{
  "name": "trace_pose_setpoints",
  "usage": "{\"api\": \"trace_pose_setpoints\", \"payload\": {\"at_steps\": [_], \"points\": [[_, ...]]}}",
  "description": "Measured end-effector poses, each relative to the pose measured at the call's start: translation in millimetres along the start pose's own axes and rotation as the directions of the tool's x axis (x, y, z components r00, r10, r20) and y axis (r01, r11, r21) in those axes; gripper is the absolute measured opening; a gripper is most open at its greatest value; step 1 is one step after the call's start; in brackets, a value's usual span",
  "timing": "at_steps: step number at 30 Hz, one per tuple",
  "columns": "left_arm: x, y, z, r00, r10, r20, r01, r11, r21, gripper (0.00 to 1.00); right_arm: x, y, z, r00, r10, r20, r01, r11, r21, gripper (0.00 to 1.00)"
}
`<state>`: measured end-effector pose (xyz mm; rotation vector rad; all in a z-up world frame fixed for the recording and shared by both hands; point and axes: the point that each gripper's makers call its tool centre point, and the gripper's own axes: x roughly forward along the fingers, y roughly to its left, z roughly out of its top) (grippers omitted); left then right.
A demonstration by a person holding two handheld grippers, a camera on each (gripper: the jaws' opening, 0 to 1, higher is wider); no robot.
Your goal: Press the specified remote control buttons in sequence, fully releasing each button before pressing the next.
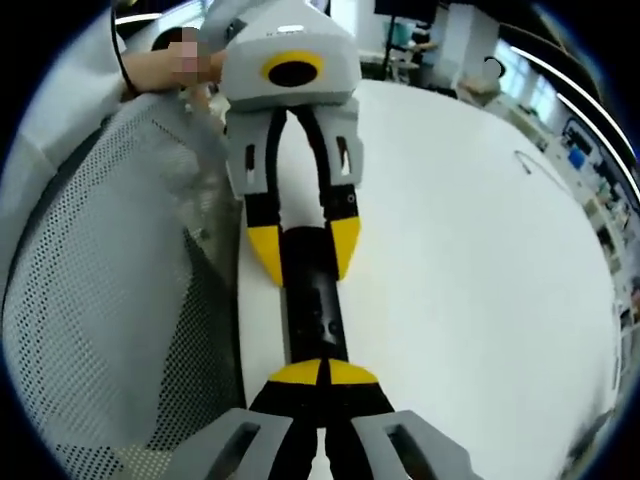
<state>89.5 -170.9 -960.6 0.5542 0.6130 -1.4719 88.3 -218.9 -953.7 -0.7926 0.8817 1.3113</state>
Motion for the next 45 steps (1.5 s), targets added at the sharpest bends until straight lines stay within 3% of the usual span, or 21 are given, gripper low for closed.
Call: {"api": "trace_pose_setpoints", "payload": {"at_steps": [11, 15, 20, 25, 32, 35, 38, 45], "points": [[0.2, 0.0, 0.0, 1.000, -0.001, 0.000, 0.001, 1.000, 0.000, 0.24, -5.9, -0.8, -11.3, 1.000, -0.010, -0.006, 0.010, 0.999, 0.038, 0.00], [0.5, -0.2, -0.2, 1.000, 0.001, -0.005, -0.001, 1.000, 0.008, 0.24, -3.8, 0.6, -9.3, 0.999, -0.039, -0.035, 0.037, 0.998, -0.054, 0.00], [0.7, 0.0, -0.1, 1.000, 0.000, -0.002, 0.000, 1.000, 0.006, 0.24, -2.0, -2.2, -7.2, 1.000, -0.024, -0.010, 0.024, 0.999, -0.022, 0.00], [0.5, -0.1, -0.2, 1.000, 0.000, 0.000, 0.000, 1.000, 0.004, 0.24, -1.0, -1.0, -6.5, 0.999, -0.015, -0.045, 0.013, 0.999, -0.040, 0.00], [0.1, -0.2, -0.1, 1.000, -0.001, 0.006, 0.001, 1.000, 0.000, 0.24, -4.4, 1.0, -5.6, 0.996, -0.027, 0.087, 0.021, 0.997, 0.069, 0.00], [-0.1, -0.3, 0.0, 1.000, -0.002, 0.006, 0.002, 1.000, 0.001, 0.24, -0.6, 9.0, 2.9, 0.992, 0.010, 0.128, -0.021, 0.996, 0.091, 0.00], [-0.2, -0.2, -0.1, 1.000, -0.001, 0.006, 0.001, 1.000, 0.002, 0.24, 2.2, 6.2, 4.9, 0.996, -0.016, 0.091, 0.014, 0.999, 0.029, 0.00], [-0.2, 0.6, -0.3, 1.000, -0.002, 0.007, 0.002, 1.000, -0.001, 0.24, 2.9, 0.7, 4.4, 0.997, -0.047, 0.055, 0.045, 0.998, 0.045, 0.00]]}}
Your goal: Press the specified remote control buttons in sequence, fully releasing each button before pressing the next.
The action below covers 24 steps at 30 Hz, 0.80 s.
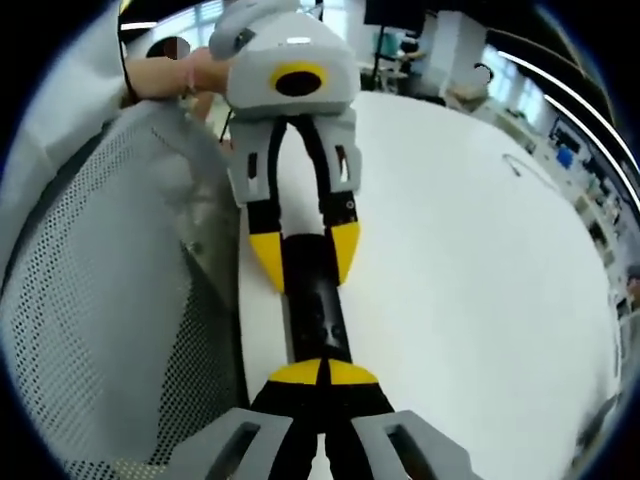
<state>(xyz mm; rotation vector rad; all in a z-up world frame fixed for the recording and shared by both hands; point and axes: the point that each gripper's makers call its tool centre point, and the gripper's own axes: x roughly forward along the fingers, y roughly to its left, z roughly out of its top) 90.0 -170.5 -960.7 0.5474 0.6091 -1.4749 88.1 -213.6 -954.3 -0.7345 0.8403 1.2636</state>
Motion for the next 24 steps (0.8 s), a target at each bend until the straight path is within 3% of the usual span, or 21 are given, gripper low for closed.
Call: {"api": "trace_pose_setpoints", "payload": {"at_steps": [9, 12, 14, 16, 19, 21, 24], "points": [[-0.1, -0.4, 0.0, 1.000, -0.002, 0.001, 0.002, 1.000, 0.001, 0.24, 0.7, -0.9, -0.4, 1.000, -0.017, -0.016, 0.018, 0.997, 0.073, 0.00], [-0.1, -0.6, -0.2, 1.000, -0.001, 0.000, 0.001, 1.000, 0.001, 0.24, -0.4, -1.9, 1.1, 0.997, -0.032, 0.063, 0.019, 0.980, 0.199, 0.00], [-0.1, -0.6, -0.2, 1.000, -0.001, 0.000, 0.001, 1.000, 0.001, 0.24, -1.1, -2.3, 1.4, 0.993, -0.042, 0.112, 0.014, 0.971, 0.237, 0.00], [-0.2, -0.9, -0.2, 1.000, -0.001, 0.000, 0.001, 1.000, 0.002, 0.24, -1.4, -0.9, 0.9, 0.991, -0.049, 0.124, 0.021, 0.975, 0.221, 0.00], [-0.2, -1.0, -0.3, 1.000, -0.001, 0.001, 0.001, 1.000, 0.001, 0.24, 0.5, 0.7, 5.3, 0.991, -0.057, 0.122, 0.044, 0.993, 0.106, 0.00], [-0.1, -1.0, -0.4, 1.000, 0.000, 0.001, 0.000, 1.000, 0.002, 0.24, 0.9, 1.5, 4.5, 0.994, -0.063, 0.092, 0.058, 0.997, 0.057, 0.00], [0.5, -1.6, 0.1, 1.000, -0.001, 0.000, 0.001, 1.000, 0.005, 0.24, 1.5, 3.9, 10.4, 0.993, -0.049, 0.108, 0.048, 0.999, 0.005, 0.00]]}}
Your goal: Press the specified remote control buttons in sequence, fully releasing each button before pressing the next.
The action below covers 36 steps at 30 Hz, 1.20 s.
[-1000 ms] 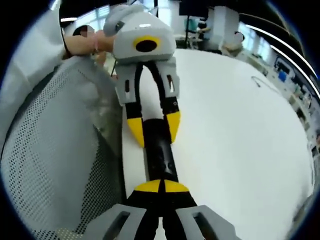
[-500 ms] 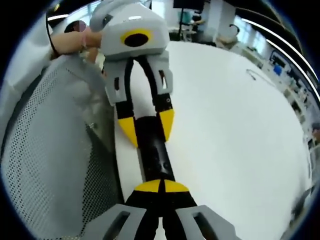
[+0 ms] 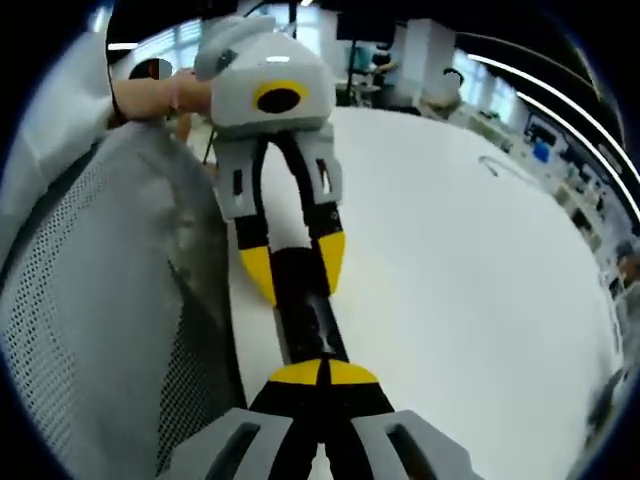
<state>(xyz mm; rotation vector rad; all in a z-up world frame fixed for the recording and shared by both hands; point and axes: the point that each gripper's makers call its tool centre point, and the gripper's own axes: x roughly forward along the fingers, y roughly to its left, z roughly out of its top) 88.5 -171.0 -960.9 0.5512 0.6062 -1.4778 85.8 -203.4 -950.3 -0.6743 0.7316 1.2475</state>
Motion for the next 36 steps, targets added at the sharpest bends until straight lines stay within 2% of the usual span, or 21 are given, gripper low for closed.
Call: {"api": "trace_pose_setpoints", "payload": {"at_steps": [1, 2, 3, 11, 13, 17, 19, 22, 23, 25, 27, 30, 32, 34, 36], "points": [[0.1, -0.2, 0.2, 1.000, -0.001, 0.000, 0.001, 1.000, 0.002, 0.24, 2.7, 5.1, 1.4, 1.000, 0.028, -0.004, -0.028, 1.000, -0.002, 0.00], [0.1, -0.9, 0.5, 1.000, -0.002, -0.002, 0.002, 1.000, 0.007, 0.24, 2.7, 1.8, -0.4, 1.000, 0.005, -0.026, -0.006, 1.000, -0.018, 0.00], [0.2, -0.8, 0.7, 1.000, -0.001, -0.003, 0.002, 1.000, 0.008, 0.24, 1.6, 1.6, -0.7, 0.999, 0.015, -0.052, -0.018, 0.999, -0.051, 0.00], [-0.2, -0.5, 1.1, 1.000, -0.004, 0.004, 0.004, 1.000, -0.002, 0.24, -1.6, -3.4, -5.5, 0.997, 0.010, -0.077, -0.010, 1.000, 0.007, 0.00], [0.4, -0.9, 1.2, 1.000, -0.006, 0.003, 0.006, 1.000, 0.005, 0.24, -1.7, -1.6, -6.1, 0.997, 0.034, -0.065, -0.030, 0.998, 0.057, 0.00], [0.3, -0.6, 0.7, 1.000, -0.007, 0.003, 0.007, 1.000, 0.002, 0.24, 1.3, -0.9, -5.7, 0.995, 0.026, -0.092, -0.024, 0.999, 0.023, 0.00], [0.4, -0.6, 0.6, 1.000, -0.006, 0.002, 0.006, 1.000, 0.003, 0.24, 1.5, -1.6, -5.9, 0.995, 0.017, -0.101, -0.014, 0.999, 0.035, 0.00], [0.3, -0.7, 0.7, 1.000, -0.006, 0.001, 0.006, 1.000, 0.003, 0.24, 1.1, -2.9, -6.2, 0.996, 0.007, -0.094, 0.002, 0.996, 0.093, 0.00], [0.4, -0.5, 0.8, 1.000, -0.007, 0.001, 0.007, 1.000, 0.003, 0.24, 1.1, -3.7, -5.5, 0.997, -0.010, -0.075, 0.020, 0.991, 0.131, 0.00], [0.4, -0.5, 0.8, 1.000, -0.007, 0.000, 0.007, 1.000, 0.002, 0.24, 0.2, -3.9, -5.2, 0.999, -0.030, -0.043, 0.036, 0.988, 0.151, 0.00], [0.6, -0.3, 0.8, 1.000, -0.005, -0.002, 0.005, 1.000, 0.002, 0.24, -1.3, -1.9, -5.9, 0.999, -0.044, -0.020, 0.047, 0.991, 0.124, 0.00], [0.6, -0.1, 0.7, 1.000, -0.005, -0.001, 0.005, 1.000, -0.002, 0.24, -0.3, -1.5, -2.9, 0.998, -0.048, -0.036, 0.052, 0.991, 0.126, 0.00], [0.4, -0.1, 1.0, 1.000, -0.006, 0.001, 0.006, 1.000, -0.007, 0.24, 2.9, 7.4, 3.5, 0.999, -0.011, -0.032, 0.015, 0.994, 0.106, 0.00], [0.8, 0.2, 1.1, 1.000, -0.006, 0.000, 0.006, 1.000, -0.006, 0.24, 5.4, 10.7, 4.4, 0.998, -0.017, -0.064, 0.020, 0.999, 0.046, 0.00], [1.2, 0.5, 0.9, 1.000, -0.005, 0.000, 0.005, 1.000, -0.006, 0.24, 5.2, 12.2, 3.4, 0.995, -0.020, -0.094, 0.023, 0.999, 0.026, 0.00]]}}
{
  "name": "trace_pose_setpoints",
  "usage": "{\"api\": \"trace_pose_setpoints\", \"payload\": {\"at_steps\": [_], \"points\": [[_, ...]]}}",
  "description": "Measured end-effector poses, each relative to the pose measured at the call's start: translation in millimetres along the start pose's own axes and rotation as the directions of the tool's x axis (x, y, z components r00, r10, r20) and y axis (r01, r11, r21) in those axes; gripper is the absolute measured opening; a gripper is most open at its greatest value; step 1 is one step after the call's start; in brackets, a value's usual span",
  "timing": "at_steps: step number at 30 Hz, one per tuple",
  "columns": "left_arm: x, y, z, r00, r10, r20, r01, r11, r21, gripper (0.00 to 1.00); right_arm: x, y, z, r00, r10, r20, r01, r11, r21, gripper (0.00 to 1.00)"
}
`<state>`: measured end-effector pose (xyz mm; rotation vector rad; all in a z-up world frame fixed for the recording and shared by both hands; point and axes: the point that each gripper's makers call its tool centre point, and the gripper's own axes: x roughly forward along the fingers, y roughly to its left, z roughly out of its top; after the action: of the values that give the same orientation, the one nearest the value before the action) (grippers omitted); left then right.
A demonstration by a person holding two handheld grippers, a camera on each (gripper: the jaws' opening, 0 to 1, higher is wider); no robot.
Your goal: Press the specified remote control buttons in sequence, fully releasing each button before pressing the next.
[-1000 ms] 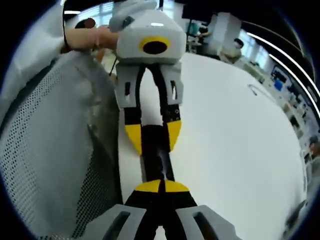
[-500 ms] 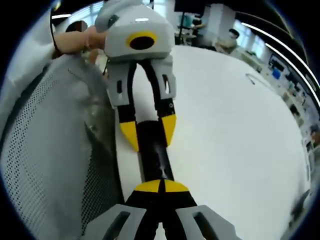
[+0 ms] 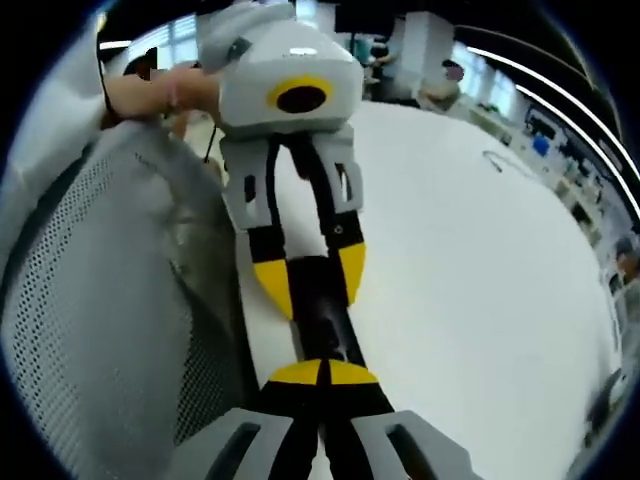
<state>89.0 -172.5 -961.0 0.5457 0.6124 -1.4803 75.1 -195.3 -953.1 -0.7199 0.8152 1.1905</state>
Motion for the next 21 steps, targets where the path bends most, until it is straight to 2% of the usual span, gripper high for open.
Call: {"api": "trace_pose_setpoints", "payload": {"at_steps": [6, 11, 13, 19, 20, 21], "points": [[0.1, -0.3, 0.1, 1.000, -0.003, -0.006, 0.003, 1.000, 0.003, 0.24, 0.8, 1.4, -0.5, 1.000, -0.002, -0.007, 0.002, 0.999, -0.042, 0.00], [0.4, -0.3, -0.3, 1.000, -0.005, -0.009, 0.005, 1.000, 0.005, 0.24, 2.5, 4.8, -0.5, 0.999, -0.007, -0.039, 0.002, 0.991, -0.136, 0.00], [0.5, -0.5, -0.4, 1.000, -0.006, -0.010, 0.006, 1.000, 0.006, 0.24, 4.6, 6.8, -1.0, 0.999, -0.005, -0.052, -0.003, 0.989, -0.147, 0.00], [0.8, -0.6, -0.4, 1.000, -0.006, -0.011, 0.006, 1.000, 0.008, 0.24, 4.0, 5.6, -1.5, 0.998, -0.006, -0.060, -0.002, 0.990, -0.140, 0.00], [0.8, -0.6, -0.4, 1.000, -0.006, -0.011, 0.006, 1.000, 0.009, 0.24, 3.6, 4.8, -1.4, 0.999, -0.001, -0.048, -0.005, 0.993, -0.121, 0.00], [0.7, -0.7, -0.4, 1.000, -0.006, -0.011, 0.006, 1.000, 0.010, 0.24, 3.4, 5.0, -0.1, 1.000, 0.011, -0.018, -0.012, 0.998, -0.060, 0.00]]}}
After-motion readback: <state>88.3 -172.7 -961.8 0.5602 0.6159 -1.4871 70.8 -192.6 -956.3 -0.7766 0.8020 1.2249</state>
